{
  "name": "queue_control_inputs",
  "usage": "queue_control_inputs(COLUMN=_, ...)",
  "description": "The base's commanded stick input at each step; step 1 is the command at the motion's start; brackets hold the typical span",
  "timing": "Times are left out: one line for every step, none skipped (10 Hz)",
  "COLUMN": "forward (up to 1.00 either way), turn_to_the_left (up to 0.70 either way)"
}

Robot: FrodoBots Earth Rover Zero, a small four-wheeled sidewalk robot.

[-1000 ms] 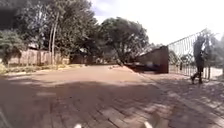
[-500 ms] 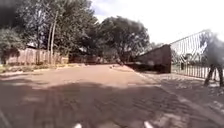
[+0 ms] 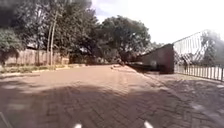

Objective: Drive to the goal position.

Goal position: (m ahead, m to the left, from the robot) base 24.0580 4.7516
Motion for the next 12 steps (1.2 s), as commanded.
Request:
queue_control_inputs(forward=0.7, turn_to_the_left=0.0)
queue_control_inputs(forward=0.7, turn_to_the_left=0.0)
queue_control_inputs(forward=0.7, turn_to_the_left=0.0)
queue_control_inputs(forward=0.7, turn_to_the_left=0.0)
queue_control_inputs(forward=0.7, turn_to_the_left=0.0)
queue_control_inputs(forward=0.7, turn_to_the_left=0.0)
queue_control_inputs(forward=0.7, turn_to_the_left=0.0)
queue_control_inputs(forward=0.7, turn_to_the_left=0.0)
queue_control_inputs(forward=0.7, turn_to_the_left=0.0)
queue_control_inputs(forward=0.7, turn_to_the_left=-0.22)
queue_control_inputs(forward=0.7, turn_to_the_left=-0.35)
queue_control_inputs(forward=0.7, turn_to_the_left=-0.35)
